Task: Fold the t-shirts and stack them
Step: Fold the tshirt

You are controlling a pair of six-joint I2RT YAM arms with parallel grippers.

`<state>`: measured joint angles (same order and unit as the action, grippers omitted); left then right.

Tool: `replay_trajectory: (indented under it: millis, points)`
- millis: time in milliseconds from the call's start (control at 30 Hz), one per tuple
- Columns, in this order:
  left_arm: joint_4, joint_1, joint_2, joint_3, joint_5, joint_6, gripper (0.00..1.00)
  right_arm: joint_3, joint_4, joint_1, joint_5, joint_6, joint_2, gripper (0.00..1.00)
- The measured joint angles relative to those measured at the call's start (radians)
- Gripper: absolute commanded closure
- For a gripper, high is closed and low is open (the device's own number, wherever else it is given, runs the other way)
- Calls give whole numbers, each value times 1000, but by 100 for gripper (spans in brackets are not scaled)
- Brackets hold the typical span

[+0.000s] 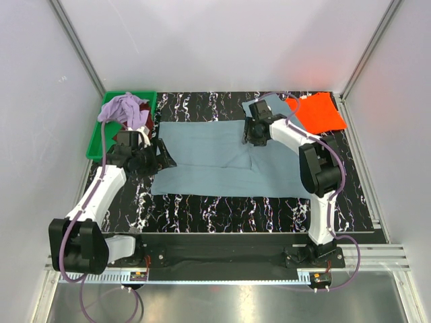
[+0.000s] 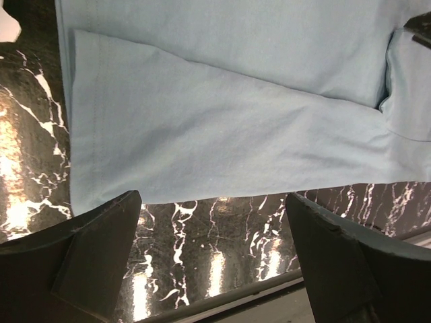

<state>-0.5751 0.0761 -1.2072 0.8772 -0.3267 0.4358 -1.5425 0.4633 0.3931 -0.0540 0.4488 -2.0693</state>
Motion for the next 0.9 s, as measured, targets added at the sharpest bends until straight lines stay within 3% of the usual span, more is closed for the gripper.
replay_trajectory:
  millis: [133, 233, 500, 700, 900]
  points:
    - [2, 0, -34, 28, -24, 24, 8, -108, 45, -10, 6, -52, 0, 42]
    - [13, 0, -75, 84, -49, 50, 9, -287, 95, -29, -20, -84, -35, 48]
    - [72, 0, -221, 230, -90, 94, 12, -657, 101, -101, -90, -137, -252, 50]
    - [149, 1, -352, 296, -98, 135, 17, -758, 102, -181, -59, -138, -406, 49]
    - [204, 29, -463, 372, -63, 191, 22, -754, 98, -267, 75, -146, -424, 50]
